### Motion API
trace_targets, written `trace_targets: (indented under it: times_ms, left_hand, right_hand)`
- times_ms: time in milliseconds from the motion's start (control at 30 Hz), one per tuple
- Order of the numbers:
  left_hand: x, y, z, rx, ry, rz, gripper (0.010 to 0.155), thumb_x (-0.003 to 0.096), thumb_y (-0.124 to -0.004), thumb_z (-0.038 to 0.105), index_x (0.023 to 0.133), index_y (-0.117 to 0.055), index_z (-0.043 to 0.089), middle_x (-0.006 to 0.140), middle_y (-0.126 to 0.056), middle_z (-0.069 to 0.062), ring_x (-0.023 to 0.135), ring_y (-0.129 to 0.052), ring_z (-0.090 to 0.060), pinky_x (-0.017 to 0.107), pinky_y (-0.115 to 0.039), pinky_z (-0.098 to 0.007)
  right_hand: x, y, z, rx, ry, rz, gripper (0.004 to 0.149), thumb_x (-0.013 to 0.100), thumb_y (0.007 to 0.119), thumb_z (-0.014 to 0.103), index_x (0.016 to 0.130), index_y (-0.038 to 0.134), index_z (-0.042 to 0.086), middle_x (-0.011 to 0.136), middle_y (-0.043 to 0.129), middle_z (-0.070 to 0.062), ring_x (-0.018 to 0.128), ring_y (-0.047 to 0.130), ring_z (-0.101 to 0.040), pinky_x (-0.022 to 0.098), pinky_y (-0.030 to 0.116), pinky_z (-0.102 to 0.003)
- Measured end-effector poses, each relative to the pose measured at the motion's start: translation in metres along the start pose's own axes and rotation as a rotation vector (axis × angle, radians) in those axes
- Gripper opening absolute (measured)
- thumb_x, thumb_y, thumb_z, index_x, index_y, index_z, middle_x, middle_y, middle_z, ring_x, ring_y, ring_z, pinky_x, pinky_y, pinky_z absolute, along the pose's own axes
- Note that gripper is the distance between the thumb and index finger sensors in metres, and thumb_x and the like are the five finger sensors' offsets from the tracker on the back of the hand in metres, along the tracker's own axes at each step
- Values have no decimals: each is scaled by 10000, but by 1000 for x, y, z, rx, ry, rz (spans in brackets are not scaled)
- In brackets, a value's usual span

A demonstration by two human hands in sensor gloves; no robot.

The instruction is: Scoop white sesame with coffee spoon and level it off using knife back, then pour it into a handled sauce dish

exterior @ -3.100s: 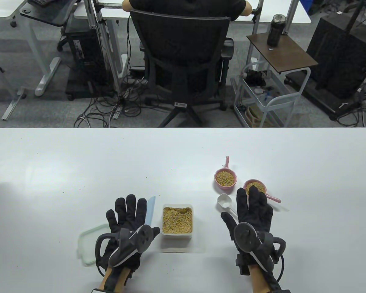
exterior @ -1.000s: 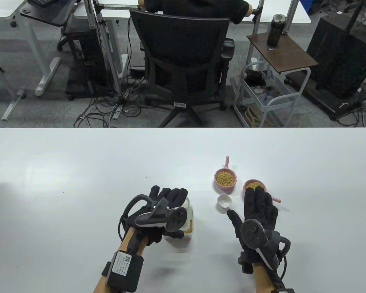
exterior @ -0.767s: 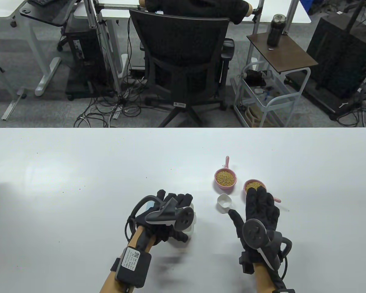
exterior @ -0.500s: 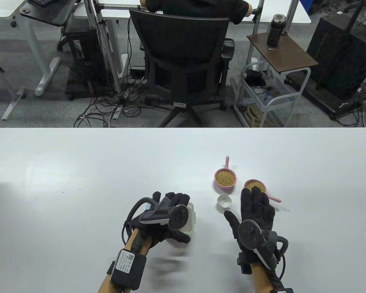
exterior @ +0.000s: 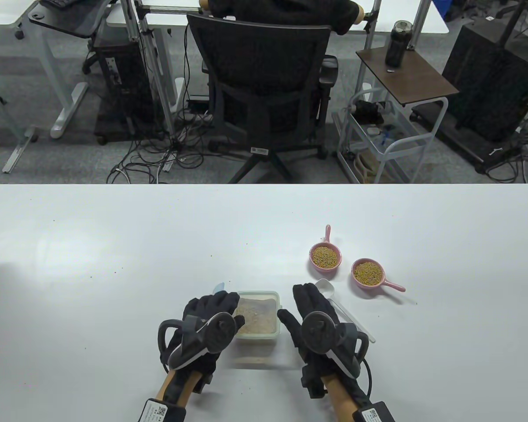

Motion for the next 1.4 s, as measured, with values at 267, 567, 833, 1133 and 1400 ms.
trace_targets:
  times_ms: [267, 567, 833, 1133, 1400]
  left_hand:
    - [-2, -2, -11, -57, 124, 40, 510, 549, -770, 506, 992, -801, 255, 947, -962, -6, 810, -1013, -255, 684, -745, -525]
    - [2, -16, -22, -140, 101, -98, 512, 577, -658, 516, 982, -817, 247, 936, -969, -9, 808, -1009, -257, 687, -737, -525]
    - [6, -24, -19, -230, 180, -157, 552, 570, -697, 498, 988, -817, 158, 913, -983, -68, 780, -1017, -290, 671, -739, -546]
    - [6, -23, -17, -207, 186, -141, 542, 573, -692, 488, 986, -823, 162, 911, -986, -65, 777, -1018, -290, 669, -739, -546]
    - [5, -23, -15, -189, 193, -128, 540, 574, -688, 486, 984, -823, 162, 908, -988, -64, 774, -1019, -288, 669, -739, -545]
  right_hand:
    - [5, 14, 8, 26, -1, 32, 597, 568, 743, 522, 1052, 753, 172, 1024, 874, -126, 813, 978, -317, 599, 824, -448]
    - [5, 16, 10, 26, 10, 46, 615, 568, 761, 520, 1054, 748, 143, 1001, 887, -153, 780, 982, -347, 576, 818, -483]
    - [9, 23, 4, 198, 86, 142, 616, 585, 772, 445, 1074, 702, 77, 991, 874, -191, 739, 985, -335, 555, 817, -480]
    - [13, 25, 2, 269, 146, 199, 631, 583, 781, 359, 1114, 644, 47, 965, 797, -228, 677, 923, -294, 563, 781, -500]
    - [7, 23, 16, 46, 102, 164, 605, 622, 693, 400, 1108, 654, 43, 980, 806, -216, 696, 924, -322, 574, 764, -516]
Point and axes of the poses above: the tracker on the back of each hand, its own z axis roughly to the thumb side, its own x axis roughly from the wrist to the fingertips, y = z × x, the point moved 4 cm from there along x, roughly from the wrist to the fingertips
